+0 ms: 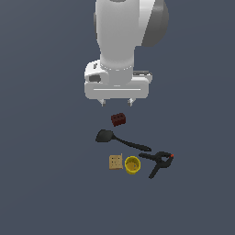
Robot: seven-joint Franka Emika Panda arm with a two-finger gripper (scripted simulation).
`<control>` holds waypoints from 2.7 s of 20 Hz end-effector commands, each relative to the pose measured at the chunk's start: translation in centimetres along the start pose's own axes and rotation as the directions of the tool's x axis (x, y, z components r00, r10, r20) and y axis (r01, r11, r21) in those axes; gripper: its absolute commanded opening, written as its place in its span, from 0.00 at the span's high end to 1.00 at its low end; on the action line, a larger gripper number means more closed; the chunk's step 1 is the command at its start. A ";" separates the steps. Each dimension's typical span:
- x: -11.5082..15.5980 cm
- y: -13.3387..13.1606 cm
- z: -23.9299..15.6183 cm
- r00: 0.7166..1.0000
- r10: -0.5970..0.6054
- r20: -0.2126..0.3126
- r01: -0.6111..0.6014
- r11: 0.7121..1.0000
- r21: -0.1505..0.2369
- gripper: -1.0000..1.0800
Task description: Pick up a designated object from a clutter of objects.
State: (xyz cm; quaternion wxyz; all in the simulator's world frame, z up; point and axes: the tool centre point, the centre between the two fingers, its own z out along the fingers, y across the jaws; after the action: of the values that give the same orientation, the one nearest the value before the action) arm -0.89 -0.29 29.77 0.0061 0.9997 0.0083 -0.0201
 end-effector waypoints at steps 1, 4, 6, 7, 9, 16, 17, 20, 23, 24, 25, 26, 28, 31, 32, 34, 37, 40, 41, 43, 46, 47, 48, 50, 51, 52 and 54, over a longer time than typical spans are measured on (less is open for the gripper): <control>0.0 0.0 0.0 1.000 0.000 0.000 0.000 1.000 0.000 0.04; 0.0 0.0 0.4 1.000 -0.002 0.005 0.002 1.000 0.003 0.04; -0.1 0.0 1.0 1.000 -0.006 0.013 0.006 1.000 0.008 0.04; -0.1 0.0 1.3 1.000 -0.009 0.017 0.008 1.000 0.011 0.04; -0.2 0.0 1.6 1.000 -0.013 0.021 0.013 1.000 0.014 0.04; -0.2 0.0 1.8 1.000 0.002 0.021 -0.002 1.000 0.014 0.04; -0.2 -0.1 2.0 1.000 0.009 0.020 -0.009 1.000 0.014 0.04; -0.4 -0.1 2.6 0.999 0.038 0.019 -0.038 0.999 0.013 0.04; -0.5 -0.2 3.4 0.997 0.078 0.018 -0.078 0.997 0.013 0.04; -0.6 -0.2 3.8 0.995 0.094 0.017 -0.094 0.995 0.013 0.04; -0.7 -0.2 4.1 0.994 0.111 0.017 -0.111 0.994 0.013 0.04; -0.8 -0.2 4.5 0.992 0.129 0.016 -0.129 0.992 0.013 0.04; -1.0 -0.3 5.3 0.986 0.168 0.015 -0.168 0.986 0.013 0.04; -1.4 -0.4 6.7 0.972 0.237 0.012 -0.237 0.972 0.013 0.04; -1.6 -0.4 7.2 0.965 0.261 0.011 -0.261 0.965 0.013 0.04; -2.0 -0.5 8.1 0.951 0.309 0.010 -0.309 0.951 0.013 0.04; -2.5 -0.6 9.6 0.925 0.380 0.007 -0.380 0.925 0.014 0.04; -3.2 -0.7 11.0 0.893 0.449 0.005 -0.449 0.893 0.015 0.04; -3.4 -0.7 11.5 0.882 0.472 0.004 -0.472 0.882 0.016 0.04; -3.9 -0.8 12.4 0.857 0.516 0.003 -0.516 0.857 0.017 0.04; -4.6 -0.9 13.7 0.815 0.579 0.001 -0.579 0.815 0.019 0.04; -4.9 -0.9 14.1 0.800 0.600 0.001 -0.600 0.800 0.020 0.04; -5.2 -0.9 14.5 0.785 0.620 0.000 -0.620 0.785 0.020 0.04; -5.7 -1.0 15.4 0.752 0.659 -0.001 -0.659 0.752 0.022 0.04; -6.0 -1.0 15.8 0.735 0.678 -0.001 -0.677 0.735 0.023 0.04; -6.3 -1.0 16.2 0.718 0.696 -0.002 -0.696 0.718 0.023 0.04; -6.9 -1.1 17.0 0.682 0.731 -0.002 -0.731 0.682 0.025 0.04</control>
State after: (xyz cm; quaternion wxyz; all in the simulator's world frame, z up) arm -8.02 0.45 13.64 0.0026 0.9278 -0.3729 -0.0112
